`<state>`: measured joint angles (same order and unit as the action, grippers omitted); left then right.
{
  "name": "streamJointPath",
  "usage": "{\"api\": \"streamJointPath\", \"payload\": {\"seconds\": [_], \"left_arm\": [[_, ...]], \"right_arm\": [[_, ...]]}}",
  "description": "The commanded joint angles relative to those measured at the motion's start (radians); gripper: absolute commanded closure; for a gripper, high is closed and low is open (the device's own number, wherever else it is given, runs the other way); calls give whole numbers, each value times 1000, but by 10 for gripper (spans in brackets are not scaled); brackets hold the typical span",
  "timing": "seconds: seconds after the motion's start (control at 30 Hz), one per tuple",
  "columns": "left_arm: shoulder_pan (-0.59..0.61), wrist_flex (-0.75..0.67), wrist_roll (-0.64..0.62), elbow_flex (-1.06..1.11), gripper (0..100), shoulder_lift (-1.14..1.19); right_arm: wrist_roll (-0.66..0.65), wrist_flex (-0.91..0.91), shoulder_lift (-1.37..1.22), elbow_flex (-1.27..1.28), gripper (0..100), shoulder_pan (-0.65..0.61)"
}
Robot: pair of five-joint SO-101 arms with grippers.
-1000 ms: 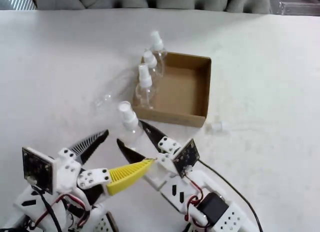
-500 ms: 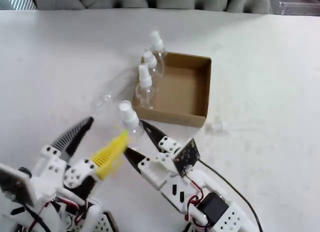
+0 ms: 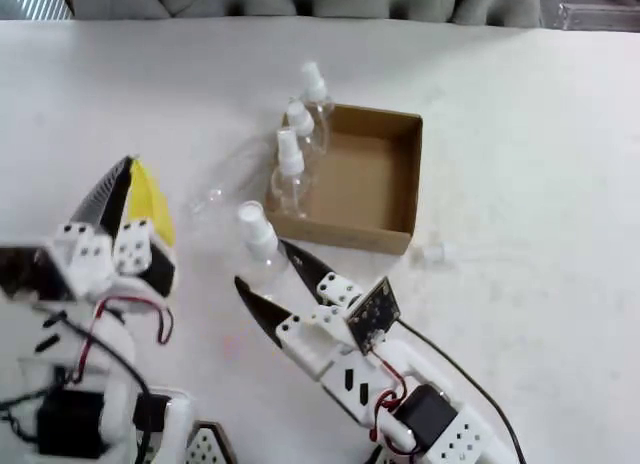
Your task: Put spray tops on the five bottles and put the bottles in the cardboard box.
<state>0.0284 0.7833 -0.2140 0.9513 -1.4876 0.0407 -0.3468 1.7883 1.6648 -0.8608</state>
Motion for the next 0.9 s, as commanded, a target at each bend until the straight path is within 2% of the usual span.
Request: {"api": "streamJointPath", "payload": {"seconds": [0.0,0.2,0.5,0.67,0.87], "left_arm": [[-2,-52,-3,-21,980,93],[-54,-54,-2,-29,980,179],[-229,-41,-5,-23,980,199],[-306,80,-5,-29,980,197],[-314,124,0,-29,980,197]], "right_arm": [[3,28,10,0,984,4],[3,28,12,0,984,2],[3,28,12,0,984,2],[3,28,12,0,984,2],[3,28,12,0,984,2]]}}
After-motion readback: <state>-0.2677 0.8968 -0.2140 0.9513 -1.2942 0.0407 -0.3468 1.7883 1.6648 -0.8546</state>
